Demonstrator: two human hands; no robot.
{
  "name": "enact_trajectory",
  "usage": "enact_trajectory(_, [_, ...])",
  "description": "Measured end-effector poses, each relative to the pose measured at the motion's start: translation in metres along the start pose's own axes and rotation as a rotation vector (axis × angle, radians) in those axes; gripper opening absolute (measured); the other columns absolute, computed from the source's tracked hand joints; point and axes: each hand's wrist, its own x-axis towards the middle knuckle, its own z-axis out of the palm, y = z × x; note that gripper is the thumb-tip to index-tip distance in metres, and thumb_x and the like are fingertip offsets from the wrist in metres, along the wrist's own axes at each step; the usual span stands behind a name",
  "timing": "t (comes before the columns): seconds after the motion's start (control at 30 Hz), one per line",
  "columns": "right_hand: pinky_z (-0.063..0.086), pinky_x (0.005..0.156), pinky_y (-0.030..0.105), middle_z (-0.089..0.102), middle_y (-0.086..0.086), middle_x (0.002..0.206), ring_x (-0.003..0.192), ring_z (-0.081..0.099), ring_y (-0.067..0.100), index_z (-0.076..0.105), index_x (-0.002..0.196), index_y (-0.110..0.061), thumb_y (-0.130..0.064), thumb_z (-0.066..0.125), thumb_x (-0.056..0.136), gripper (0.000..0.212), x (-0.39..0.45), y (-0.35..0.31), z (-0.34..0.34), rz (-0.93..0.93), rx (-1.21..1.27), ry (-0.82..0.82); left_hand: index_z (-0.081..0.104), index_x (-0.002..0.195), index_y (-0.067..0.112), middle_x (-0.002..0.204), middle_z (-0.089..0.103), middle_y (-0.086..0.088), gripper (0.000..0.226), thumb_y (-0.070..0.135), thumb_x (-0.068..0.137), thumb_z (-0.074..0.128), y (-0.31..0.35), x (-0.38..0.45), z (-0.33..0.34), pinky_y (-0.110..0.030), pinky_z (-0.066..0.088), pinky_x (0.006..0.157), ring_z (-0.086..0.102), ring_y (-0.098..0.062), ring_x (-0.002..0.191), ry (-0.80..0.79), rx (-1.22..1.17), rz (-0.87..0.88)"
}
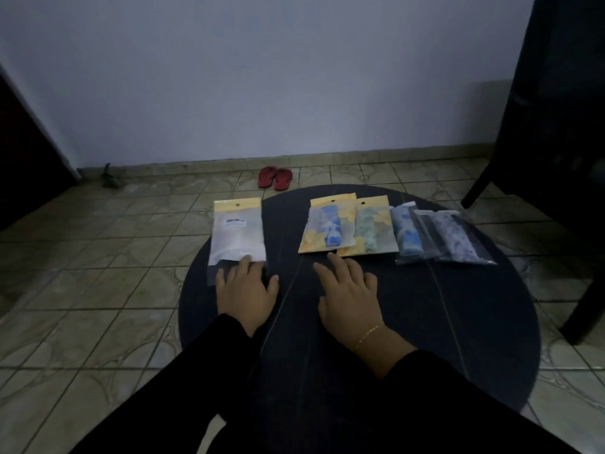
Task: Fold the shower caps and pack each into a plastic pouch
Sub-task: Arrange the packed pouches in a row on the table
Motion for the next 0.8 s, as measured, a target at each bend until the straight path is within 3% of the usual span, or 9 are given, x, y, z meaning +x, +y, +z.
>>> enact_trajectory(0.1, [0.029,0.099,0.047,0.031,0.005,0.151,0.135,0.031,0.029,0.039,0.141,-0.023,-0.022,0.052,0.088,0.054,-0.01,-0.013,0.005,-0.056,0.015,-0.015,0.06,0.116,0.03,0.129,0.056,0.006,0.035,0.047,0.092,0.043,-0.014,-0.021,-0.008,-0.038,0.024,0.102,0.051,-0.018,0.116,0.064,0.001,0.115])
enact_trajectory(0.17, [0.026,0.1,0.043,0.029,0.001,0.151,0.135,0.028,0.025,0.035,0.143,-0.026,-0.024,0.048,0.091,0.053,-0.014,-0.018,0.006,-0.067,0.021,-0.033,0.064,0.108,0.032,0.114,0.063,0.01,0.041,0.053,0.087,0.036,-0.021,-0.034,-0.017,-0.035,0.03,0.091,0.056,-0.016,0.105,0.078,-0.013,0.208])
enact_trajectory(0.27, [0.025,0.1,0.039,0.027,-0.004,0.15,0.134,0.026,0.021,0.026,0.144,-0.031,-0.029,0.043,0.094,0.053,-0.017,-0.021,0.007,-0.072,0.016,-0.069,0.068,0.103,0.031,0.102,0.068,0.011,0.05,0.056,0.084,0.029,-0.025,-0.052,-0.029,-0.032,0.04,0.082,0.06,-0.013,0.095,0.031,-0.084,0.389])
enact_trajectory(0.37, [0.028,0.099,0.039,0.032,-0.005,0.146,0.13,0.03,0.02,0.024,0.144,-0.035,-0.032,0.04,0.095,0.051,-0.02,-0.025,0.011,-0.065,0.041,-0.107,0.069,0.105,0.027,0.103,0.068,0.011,0.037,0.048,0.09,0.042,-0.025,-0.063,-0.04,-0.028,0.047,0.08,0.059,-0.008,0.096,-0.071,-0.217,0.502])
enact_trajectory(0.43, [0.028,0.098,0.039,0.035,-0.005,0.144,0.129,0.032,0.021,0.024,0.144,-0.037,-0.034,0.038,0.096,0.05,-0.019,-0.026,0.013,-0.052,0.046,-0.111,0.07,0.1,0.024,0.1,0.066,0.011,0.036,0.044,0.089,0.043,-0.023,-0.067,-0.046,-0.027,0.048,0.079,0.058,-0.005,0.093,-0.076,-0.354,0.5])
enact_trajectory(0.53, [0.028,0.099,0.04,0.037,-0.005,0.143,0.129,0.033,0.021,0.023,0.144,-0.039,-0.04,0.039,0.096,0.051,-0.016,-0.023,0.013,-0.029,0.066,-0.122,0.07,0.099,0.018,0.098,0.061,0.012,0.032,0.022,0.082,0.044,-0.032,-0.065,-0.053,-0.019,0.044,0.077,0.055,-0.004,0.091,0.115,-0.525,0.349])
enact_trajectory(0.63, [0.029,0.101,0.04,0.038,-0.005,0.143,0.129,0.033,0.022,0.021,0.144,-0.041,-0.045,0.042,0.095,0.054,-0.01,-0.021,0.011,-0.02,0.088,-0.15,0.066,0.102,0.013,0.104,0.059,0.003,0.033,0.001,0.078,0.048,-0.057,-0.062,-0.052,-0.022,0.037,0.071,0.056,-0.013,0.089,0.242,-0.46,0.19])
enact_trajectory(0.7, [0.031,0.101,0.04,0.039,-0.004,0.143,0.128,0.034,0.023,0.021,0.144,-0.042,-0.045,0.043,0.094,0.054,-0.004,-0.021,0.009,-0.024,0.103,-0.168,0.065,0.103,0.014,0.106,0.059,0.0,0.037,-0.005,0.075,0.052,-0.076,-0.062,-0.044,-0.023,0.037,0.071,0.056,-0.018,0.089,0.222,-0.378,0.144])
enact_trajectory(0.8, [0.038,0.1,0.038,0.041,-0.002,0.14,0.124,0.038,0.023,0.029,0.141,-0.042,-0.041,0.048,0.094,0.051,0.005,-0.02,0.007,-0.045,0.135,-0.173,0.064,0.104,0.016,0.107,0.057,0.001,0.035,-0.002,0.074,0.061,-0.094,-0.065,-0.03,-0.028,0.044,0.081,0.056,-0.019,0.097,0.142,-0.354,0.188])
